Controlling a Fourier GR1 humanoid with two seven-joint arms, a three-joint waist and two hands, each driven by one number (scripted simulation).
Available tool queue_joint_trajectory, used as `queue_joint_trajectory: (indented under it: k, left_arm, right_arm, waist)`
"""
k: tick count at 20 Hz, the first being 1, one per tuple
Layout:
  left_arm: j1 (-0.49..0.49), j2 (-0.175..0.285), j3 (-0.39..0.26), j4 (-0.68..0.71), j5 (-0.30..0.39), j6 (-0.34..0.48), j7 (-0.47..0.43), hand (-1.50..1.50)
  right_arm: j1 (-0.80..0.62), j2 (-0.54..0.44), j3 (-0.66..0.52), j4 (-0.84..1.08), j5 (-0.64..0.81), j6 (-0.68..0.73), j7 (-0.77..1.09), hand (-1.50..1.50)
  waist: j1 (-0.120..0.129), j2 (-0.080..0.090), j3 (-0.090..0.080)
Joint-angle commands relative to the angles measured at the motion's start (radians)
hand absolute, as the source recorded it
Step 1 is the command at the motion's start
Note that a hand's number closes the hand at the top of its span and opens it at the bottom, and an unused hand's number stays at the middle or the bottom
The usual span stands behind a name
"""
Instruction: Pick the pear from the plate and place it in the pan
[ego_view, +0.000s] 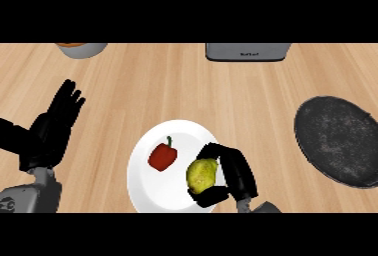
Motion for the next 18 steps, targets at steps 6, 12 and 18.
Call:
queue_joint_trajectory:
  k: [6,12,18]
  left_arm:
    - [0.008,0.002,0.013,0.015,-0.005,0.009,-0.003,0.0]
    - [0.033,-0.031,-0.004,-0.007,-0.018,0.039,0.007,0.0]
    - [0.035,-0.016,0.02,-0.011,-0.009,0.034,-0.004,0.0]
  right_arm:
    - [0.118,-0.425,0.325,-0.113,0.312,0.261,-0.046,1.5]
    - [0.171,-0.668,0.242,-0.614,0.468,0.184,0.016,1.5]
    - [0.299,-0.844,0.109,-1.059,0.501,0.192,0.111,1.5]
  waist:
    - [-0.033,-0.018,-0.008]
    - [-0.068,-0.023,-0.005]
    - [-0.071,-0.017,-0.003]
